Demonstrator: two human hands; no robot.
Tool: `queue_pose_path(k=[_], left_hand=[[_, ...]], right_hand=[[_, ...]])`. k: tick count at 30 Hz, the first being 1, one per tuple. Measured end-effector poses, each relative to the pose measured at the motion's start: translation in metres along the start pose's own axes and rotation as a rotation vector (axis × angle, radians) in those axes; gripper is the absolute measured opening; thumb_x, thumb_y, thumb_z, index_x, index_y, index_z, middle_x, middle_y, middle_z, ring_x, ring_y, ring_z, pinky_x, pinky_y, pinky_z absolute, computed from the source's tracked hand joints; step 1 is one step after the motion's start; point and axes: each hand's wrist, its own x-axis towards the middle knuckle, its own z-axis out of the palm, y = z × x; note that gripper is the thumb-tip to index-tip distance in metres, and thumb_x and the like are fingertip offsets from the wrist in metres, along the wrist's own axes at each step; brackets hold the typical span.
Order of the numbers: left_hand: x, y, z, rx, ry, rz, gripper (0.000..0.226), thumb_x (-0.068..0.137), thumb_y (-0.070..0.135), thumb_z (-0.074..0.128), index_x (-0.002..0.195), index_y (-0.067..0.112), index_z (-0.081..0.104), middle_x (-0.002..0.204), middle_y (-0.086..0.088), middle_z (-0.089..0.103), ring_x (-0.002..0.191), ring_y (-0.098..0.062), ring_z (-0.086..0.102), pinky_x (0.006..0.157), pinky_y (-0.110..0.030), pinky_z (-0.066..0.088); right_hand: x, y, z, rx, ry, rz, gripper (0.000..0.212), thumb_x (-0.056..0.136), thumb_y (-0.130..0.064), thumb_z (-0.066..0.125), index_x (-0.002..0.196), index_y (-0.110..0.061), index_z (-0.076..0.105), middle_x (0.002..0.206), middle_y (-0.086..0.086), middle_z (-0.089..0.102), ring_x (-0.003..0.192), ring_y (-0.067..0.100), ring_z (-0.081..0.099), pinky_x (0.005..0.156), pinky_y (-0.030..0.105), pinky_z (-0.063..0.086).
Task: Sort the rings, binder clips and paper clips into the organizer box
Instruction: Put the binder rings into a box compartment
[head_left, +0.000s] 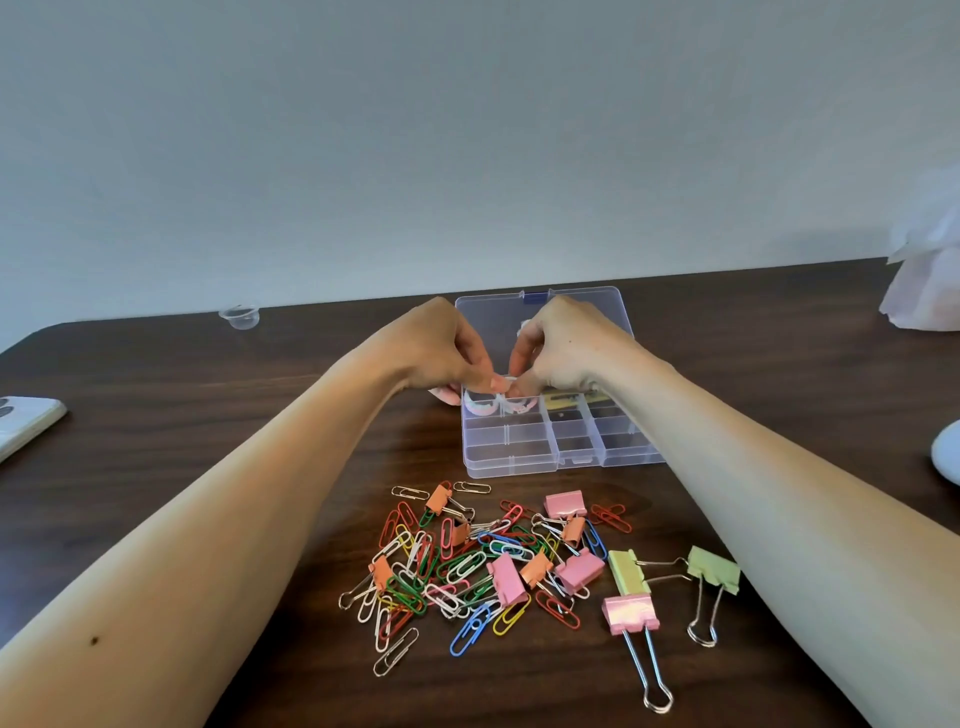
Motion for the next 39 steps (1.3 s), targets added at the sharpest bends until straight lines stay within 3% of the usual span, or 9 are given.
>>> queue_pose_path(k=[4,7,11,13,16,24,29,33,39], left_hand=[[0.001,0.0,0.002,0.013,0.011,-0.015,0.019,0.071,0.019,0.086,0.076,0.004,0.076,0.068,-0.007,0.072,0.058,-0.01,0.065,0.064,-0.024,0.06],[0.002,0.0,0.003,0.039,0.022,-0.01,0.018,0.071,0.02,0.086,0.074,0.006,0.076,0.066,-0.005,0.073,0.055,-0.008,0.066,0.059,-0.019,0.057],[0.003,0.0,0.004,0.08,0.036,0.004,0.019,0.072,0.02,0.085,0.079,0.004,0.077,0.07,-0.005,0.074,0.057,-0.008,0.067,0.061,-0.02,0.058],[0.004,0.0,0.006,0.11,0.042,0.019,0.02,0.072,0.021,0.084,0.08,0.005,0.077,0.073,-0.006,0.075,0.06,-0.01,0.068,0.059,-0.018,0.057],[0.004,-0.001,0.007,0.158,0.059,0.034,0.016,0.074,0.022,0.083,0.078,0.008,0.076,0.07,-0.003,0.073,0.055,-0.007,0.067,0.055,-0.015,0.054],[-0.004,-0.004,0.007,0.089,0.062,0.092,0.021,0.078,0.027,0.08,0.084,0.008,0.077,0.073,-0.001,0.073,0.066,-0.011,0.068,0.061,-0.021,0.059],[-0.006,-0.002,-0.002,0.058,0.068,0.091,0.021,0.081,0.03,0.076,0.085,0.009,0.076,0.08,-0.005,0.074,0.07,-0.014,0.066,0.059,-0.02,0.057],[-0.008,-0.001,-0.008,0.042,0.092,0.08,0.02,0.08,0.029,0.078,0.082,0.009,0.076,0.077,-0.009,0.071,0.059,-0.012,0.057,0.054,-0.019,0.053],[-0.023,0.01,-0.007,0.049,0.091,0.113,0.016,0.079,0.025,0.079,0.079,0.01,0.076,0.066,-0.007,0.07,0.049,-0.009,0.057,0.053,-0.019,0.052]], right_hand=[[-0.003,0.002,-0.009,0.114,-0.086,0.007,0.009,0.072,-0.022,0.086,0.074,-0.026,0.077,0.07,-0.009,0.069,0.068,0.011,0.062,0.061,0.027,0.051],[-0.003,0.005,-0.011,0.162,-0.08,0.005,0.005,0.077,-0.022,0.082,0.082,-0.02,0.081,0.072,-0.009,0.071,0.076,0.02,0.068,0.075,0.037,0.059],[-0.001,0.006,-0.01,0.167,-0.074,0.028,0.004,0.078,-0.017,0.081,0.082,-0.019,0.081,0.072,-0.019,0.061,0.076,0.024,0.071,0.076,0.036,0.06],[0.0,0.005,-0.009,0.152,-0.065,0.038,0.006,0.076,-0.015,0.081,0.079,-0.02,0.081,0.073,-0.014,0.067,0.084,0.028,0.073,0.08,0.041,0.062],[0.0,0.004,-0.007,0.131,-0.042,0.042,0.009,0.076,-0.012,0.079,0.077,-0.021,0.081,0.079,-0.001,0.075,0.084,0.023,0.071,0.08,0.042,0.061],[-0.006,0.006,-0.011,0.187,-0.055,0.027,0.006,0.077,-0.019,0.08,0.083,-0.018,0.081,0.085,0.0,0.075,0.088,0.024,0.071,0.079,0.038,0.062],[-0.006,0.006,-0.013,0.232,-0.054,0.027,0.012,0.079,-0.021,0.081,0.089,-0.016,0.081,0.091,-0.01,0.067,0.078,0.019,0.069,0.063,0.025,0.057],[-0.009,0.005,-0.014,0.227,-0.041,0.02,0.009,0.079,-0.023,0.081,0.086,-0.018,0.081,0.094,-0.009,0.069,0.087,0.028,0.071,0.072,0.035,0.06],[-0.025,-0.003,-0.026,0.243,0.013,-0.014,0.007,0.079,-0.026,0.08,0.082,-0.02,0.08,0.087,0.0,0.074,0.064,0.014,0.06,0.058,0.026,0.052]])
